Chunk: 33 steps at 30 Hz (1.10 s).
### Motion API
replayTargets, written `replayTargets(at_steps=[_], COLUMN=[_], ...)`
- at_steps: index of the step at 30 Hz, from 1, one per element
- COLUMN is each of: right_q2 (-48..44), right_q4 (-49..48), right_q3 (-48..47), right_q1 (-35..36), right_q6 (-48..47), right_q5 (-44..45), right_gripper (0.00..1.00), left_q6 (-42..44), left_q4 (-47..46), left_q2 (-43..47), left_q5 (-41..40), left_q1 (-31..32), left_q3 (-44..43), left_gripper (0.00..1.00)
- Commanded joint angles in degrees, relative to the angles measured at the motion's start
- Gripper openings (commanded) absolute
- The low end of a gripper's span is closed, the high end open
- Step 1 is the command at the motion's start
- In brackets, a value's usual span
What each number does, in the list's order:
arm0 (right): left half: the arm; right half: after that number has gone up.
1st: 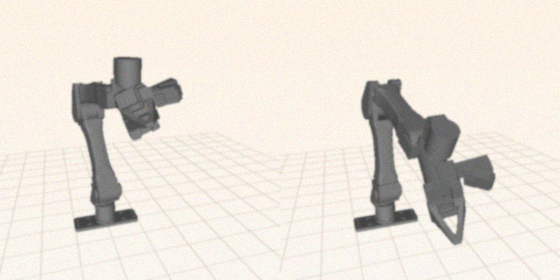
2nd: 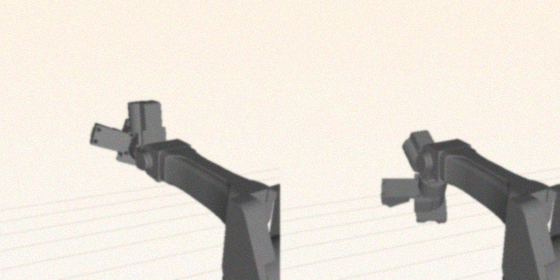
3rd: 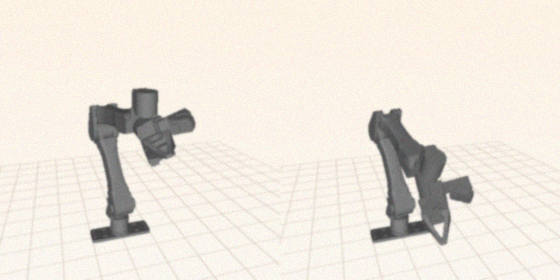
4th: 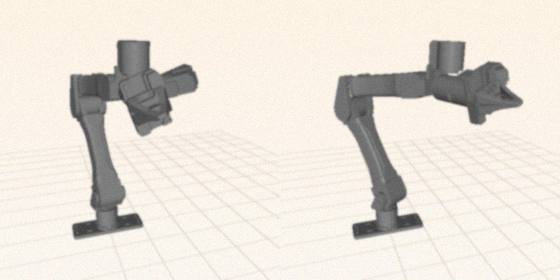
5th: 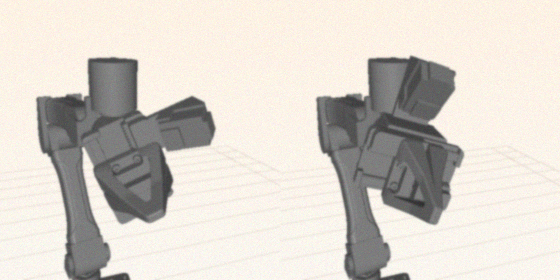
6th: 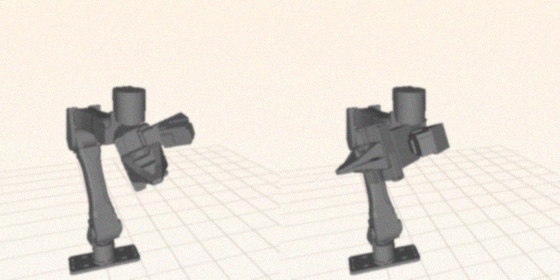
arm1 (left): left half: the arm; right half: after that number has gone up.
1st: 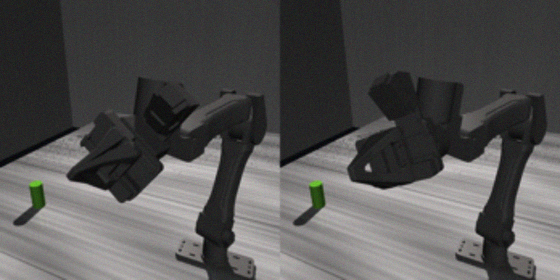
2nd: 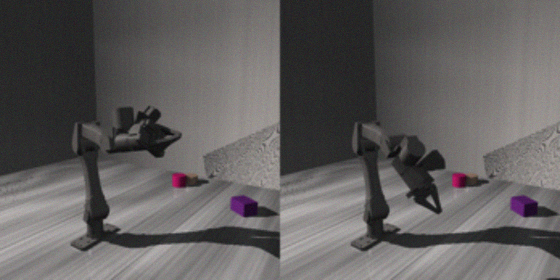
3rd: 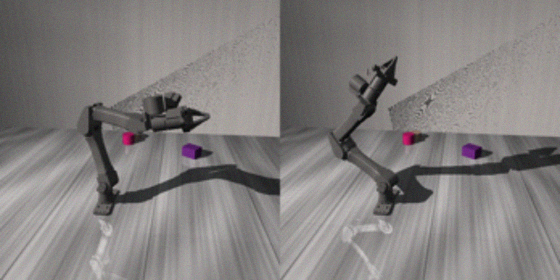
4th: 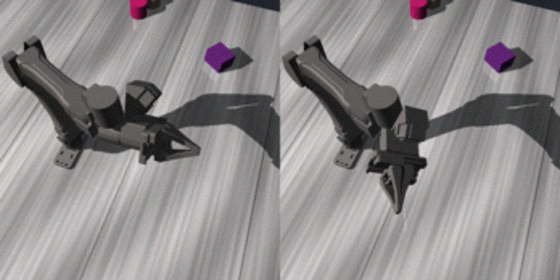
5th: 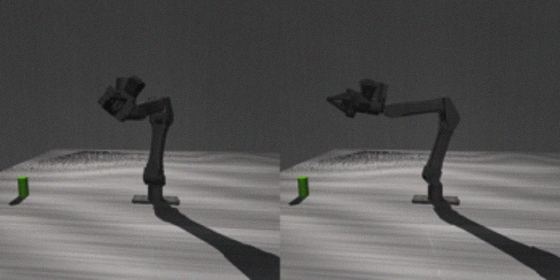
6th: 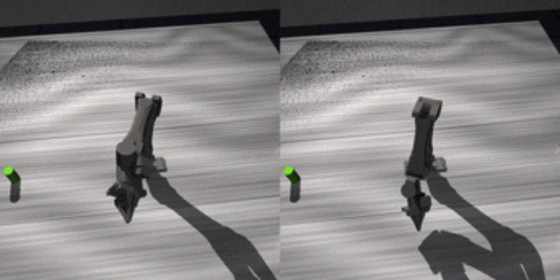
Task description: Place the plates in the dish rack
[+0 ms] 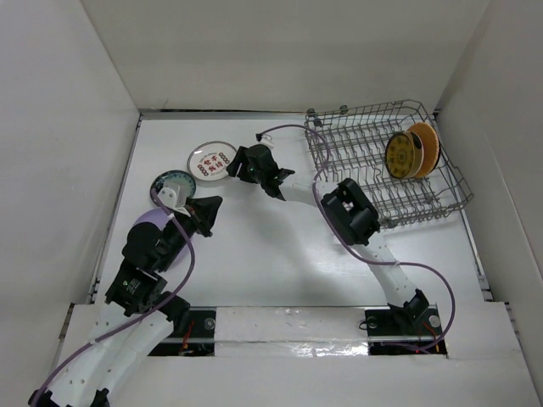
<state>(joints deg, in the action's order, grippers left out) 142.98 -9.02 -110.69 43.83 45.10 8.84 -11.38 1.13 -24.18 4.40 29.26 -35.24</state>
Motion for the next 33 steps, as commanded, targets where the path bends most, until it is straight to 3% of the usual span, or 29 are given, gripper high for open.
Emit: replayTargets(at_steps=[1,10,19,20,26,33], right_q2=[-0.51,2.57,5.03,4.94,0.12,-6.83], right_q4=[-5.22,-9.88,-10.05,-10.4,-19.8,-26.66], right_q3=[1.61,3.82,0.04,0.3,10.65,17.96], right_q1=[-0.24,-0.77,-1.82,-1.82,-0.69,1.51], right_q6=[7.36,13.87,15.37,15.54,15.89,13.62], right_q5=[-1.02,-4.8,-5.85,-5.77,-0.6,5.3], right_gripper=[0.64,0.61,0.33,0.24,0.02,0.0], left_q6=[0.74,1.0,1.18,1.18,1.36,1.18], left_q4=[-2.01,-2.8,-3.06,-3.15,-3.23,-3.32], left_q2=[-1.82,-4.63,-5.87,-6.05,-6.4,-4.65], left_q5=[-1.41,0.34,-0.01,-0.1,0.96,1.66], left_q1=[0.36,-2.01,-2.01,-2.01,-2.01,-2.01], left_q3=[-0.44,-0.7,-0.88,-0.88,-1.06,-0.79], left_gripper=[0.01,0.02,0.02,0.02,0.03,0.04])
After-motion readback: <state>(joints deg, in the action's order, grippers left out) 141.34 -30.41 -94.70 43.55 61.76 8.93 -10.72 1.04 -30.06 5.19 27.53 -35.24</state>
